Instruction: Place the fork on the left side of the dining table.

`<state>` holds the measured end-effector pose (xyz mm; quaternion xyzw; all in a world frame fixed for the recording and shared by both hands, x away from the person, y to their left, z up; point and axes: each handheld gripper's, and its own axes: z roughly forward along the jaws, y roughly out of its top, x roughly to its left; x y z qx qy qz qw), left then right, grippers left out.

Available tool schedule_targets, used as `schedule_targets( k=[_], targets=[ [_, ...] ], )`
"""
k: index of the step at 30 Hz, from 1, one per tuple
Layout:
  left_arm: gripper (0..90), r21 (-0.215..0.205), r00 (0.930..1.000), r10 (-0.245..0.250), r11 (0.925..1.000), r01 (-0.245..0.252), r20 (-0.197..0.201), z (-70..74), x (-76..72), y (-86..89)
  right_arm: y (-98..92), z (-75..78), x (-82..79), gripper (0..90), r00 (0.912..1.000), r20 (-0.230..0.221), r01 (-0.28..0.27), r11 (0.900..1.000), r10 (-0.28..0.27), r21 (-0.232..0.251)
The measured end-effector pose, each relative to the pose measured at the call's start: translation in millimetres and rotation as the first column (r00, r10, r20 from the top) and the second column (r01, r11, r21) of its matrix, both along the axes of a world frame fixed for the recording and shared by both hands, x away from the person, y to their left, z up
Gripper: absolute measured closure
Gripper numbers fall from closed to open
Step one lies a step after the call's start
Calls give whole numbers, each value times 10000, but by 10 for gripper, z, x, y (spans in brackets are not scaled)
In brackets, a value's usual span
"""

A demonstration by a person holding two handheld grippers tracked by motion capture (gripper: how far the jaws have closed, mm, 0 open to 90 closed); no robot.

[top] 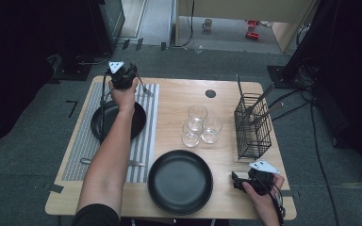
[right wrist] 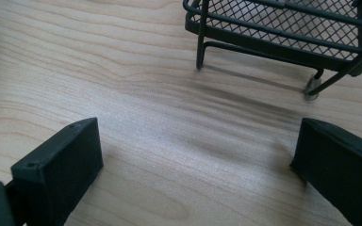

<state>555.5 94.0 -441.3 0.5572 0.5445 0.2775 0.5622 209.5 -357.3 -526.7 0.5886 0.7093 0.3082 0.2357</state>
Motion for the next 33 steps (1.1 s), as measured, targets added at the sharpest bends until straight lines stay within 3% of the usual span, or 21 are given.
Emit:
schedule_targets(
  k=[5, 10, 15, 17, 26, 30, 33],
  targets=[
    [885, 97, 9999, -44, 9999, 43, 133, 10, 5, -56, 0, 0, 0, 12, 10000, -1, 0, 10000, 0, 0],
    [885, -514, 9998, 99, 9986, -91, 145, 2, 17, -30, 0, 0, 0, 12, 10000, 1, -3, 10000, 3, -6],
    [885, -343, 9998, 165, 9993, -162, 82, -43, 19, 21, 0, 0, 0, 12, 10000, 0, 3, 10000, -3, -1],
    [884, -524, 9998, 212, 9984, -215, -58, -57, 24, 72, 0, 0, 0, 12, 10000, 1, 1, 10000, -1, -4],
    [857, -457, 9982, 395, 9981, -416, -440, -116, 54, 228, 0, 0, 0, 13, 10000, 0, 4, 10000, -4, 1],
    [814, -212, 9966, 504, 9984, -519, -658, -164, 66, 304, 0, 0, -1, 12, 10000, 3, 1, 10000, -1, -8],
    [790, -390, 9958, 570, 9974, -599, -718, -200, 69, 366, 1, 0, -1, 13, 10000, 4, 6, 10000, -6, -8]
  ],
)
